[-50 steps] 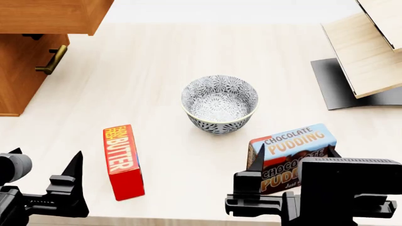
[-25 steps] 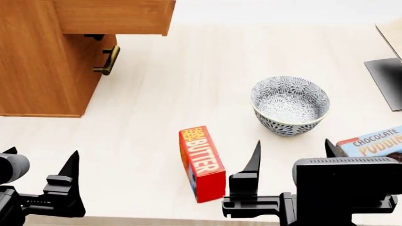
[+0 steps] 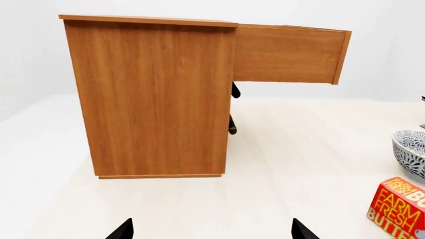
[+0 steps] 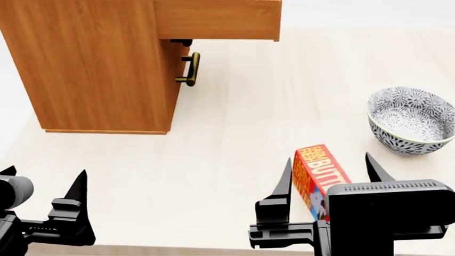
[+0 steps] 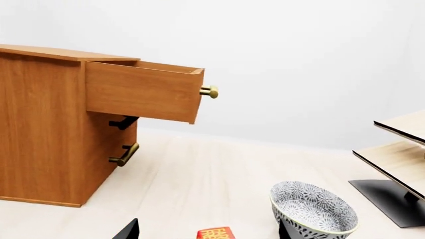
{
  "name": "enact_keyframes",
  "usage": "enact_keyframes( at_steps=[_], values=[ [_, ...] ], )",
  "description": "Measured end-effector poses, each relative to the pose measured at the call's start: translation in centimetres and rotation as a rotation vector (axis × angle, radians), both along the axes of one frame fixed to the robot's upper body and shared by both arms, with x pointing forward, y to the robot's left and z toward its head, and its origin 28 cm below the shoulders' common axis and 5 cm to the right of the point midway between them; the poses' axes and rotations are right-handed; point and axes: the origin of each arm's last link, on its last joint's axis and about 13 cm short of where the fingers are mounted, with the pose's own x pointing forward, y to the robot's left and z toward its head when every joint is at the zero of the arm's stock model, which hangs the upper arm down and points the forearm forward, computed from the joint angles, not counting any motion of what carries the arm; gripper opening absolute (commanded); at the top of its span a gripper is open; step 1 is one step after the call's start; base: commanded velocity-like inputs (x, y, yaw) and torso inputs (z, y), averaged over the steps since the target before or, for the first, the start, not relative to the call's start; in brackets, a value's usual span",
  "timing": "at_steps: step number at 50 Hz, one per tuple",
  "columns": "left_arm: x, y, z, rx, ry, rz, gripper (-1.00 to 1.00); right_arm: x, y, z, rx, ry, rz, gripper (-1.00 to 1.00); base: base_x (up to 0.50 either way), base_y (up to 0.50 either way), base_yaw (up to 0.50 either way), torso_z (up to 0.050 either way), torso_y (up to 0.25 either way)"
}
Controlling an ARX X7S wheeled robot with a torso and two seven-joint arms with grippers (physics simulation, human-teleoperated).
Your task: Close the top drawer of the cabinet.
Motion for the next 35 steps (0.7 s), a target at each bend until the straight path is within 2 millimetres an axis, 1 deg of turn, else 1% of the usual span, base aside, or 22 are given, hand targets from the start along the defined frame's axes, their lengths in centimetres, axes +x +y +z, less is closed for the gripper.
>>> enact_keyframes(
  at_steps=[29,35],
  values=[
    [-0.01,0.06,-0.09,-0.001,-0.001,0.003,1.00,-0.01,0.05,-0.15,-0.004,-0.007,0.005,1.00,0.00,0.50,0.00,0.000,0.000],
    [0.00,0.14,-0.16,0.002,0.000,0.009,1.00,0.02,0.17,-0.35,-0.001,0.001,0.006,1.00,0.00,0.00,0.00,0.000,0.000]
  ],
)
